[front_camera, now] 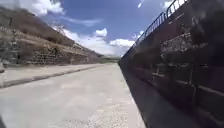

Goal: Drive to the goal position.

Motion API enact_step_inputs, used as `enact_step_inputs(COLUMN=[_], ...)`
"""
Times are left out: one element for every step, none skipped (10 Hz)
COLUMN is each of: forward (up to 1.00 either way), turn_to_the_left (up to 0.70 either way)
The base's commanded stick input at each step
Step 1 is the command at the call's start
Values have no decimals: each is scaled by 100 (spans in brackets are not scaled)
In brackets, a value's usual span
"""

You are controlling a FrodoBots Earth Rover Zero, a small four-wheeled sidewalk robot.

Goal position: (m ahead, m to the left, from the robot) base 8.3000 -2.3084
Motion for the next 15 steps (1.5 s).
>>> enact_step_inputs(forward=[100, 100, 100, 100, 100, 100, 100, 100, 100, 100, 100, 100, 100, 100, 100], turn_to_the_left=[0, 0, 0, 0, 0, 0, 0, 0, 0, 0, 0, 0, 0, 0, 0])
